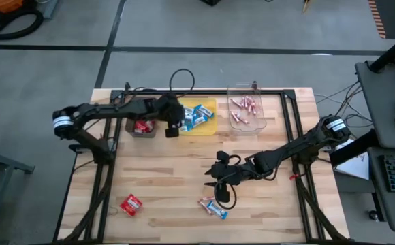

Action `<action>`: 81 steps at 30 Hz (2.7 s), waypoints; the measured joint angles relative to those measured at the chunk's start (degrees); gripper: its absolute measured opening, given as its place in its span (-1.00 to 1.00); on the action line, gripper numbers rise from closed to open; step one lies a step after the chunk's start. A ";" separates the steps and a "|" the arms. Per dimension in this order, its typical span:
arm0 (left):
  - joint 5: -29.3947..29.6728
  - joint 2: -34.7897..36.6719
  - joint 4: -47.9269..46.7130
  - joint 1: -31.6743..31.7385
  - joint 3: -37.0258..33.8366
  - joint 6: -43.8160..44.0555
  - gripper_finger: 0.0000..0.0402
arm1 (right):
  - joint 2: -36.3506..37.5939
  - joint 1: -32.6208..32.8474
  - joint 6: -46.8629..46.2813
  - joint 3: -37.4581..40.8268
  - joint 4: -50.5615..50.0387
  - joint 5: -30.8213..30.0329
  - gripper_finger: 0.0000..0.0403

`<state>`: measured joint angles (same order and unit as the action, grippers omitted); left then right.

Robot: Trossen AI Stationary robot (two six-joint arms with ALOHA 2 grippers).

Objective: Sort candy
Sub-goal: Put the white candy into the yellow bin, then put the orange candy into the transparent bin

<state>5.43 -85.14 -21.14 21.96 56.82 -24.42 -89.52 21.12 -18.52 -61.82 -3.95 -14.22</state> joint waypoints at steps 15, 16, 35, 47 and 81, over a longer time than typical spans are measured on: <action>-0.52 -6.59 4.59 3.29 0.00 -0.75 -0.50 | -0.02 0.00 -0.56 -0.02 1.15 0.00 -0.09; -0.52 -6.63 4.64 3.29 0.00 -0.75 -0.44 | -0.02 0.00 -0.54 0.00 1.34 0.00 -0.09; -2.33 8.55 1.38 -17.77 -7.14 29.72 -0.28 | -0.07 0.42 -18.32 0.00 1.20 3.81 -0.09; 27.66 15.46 6.81 -50.97 -13.25 46.89 -0.29 | -0.09 5.24 -36.32 0.00 -11.90 6.74 -0.09; 35.61 10.64 10.61 -61.18 -12.50 49.42 -0.29 | -20.60 8.68 -8.69 -5.24 -8.90 -3.04 -0.47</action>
<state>41.04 -74.50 -10.53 -39.22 44.31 24.99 -110.11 29.80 -27.21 -67.06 -12.85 -17.26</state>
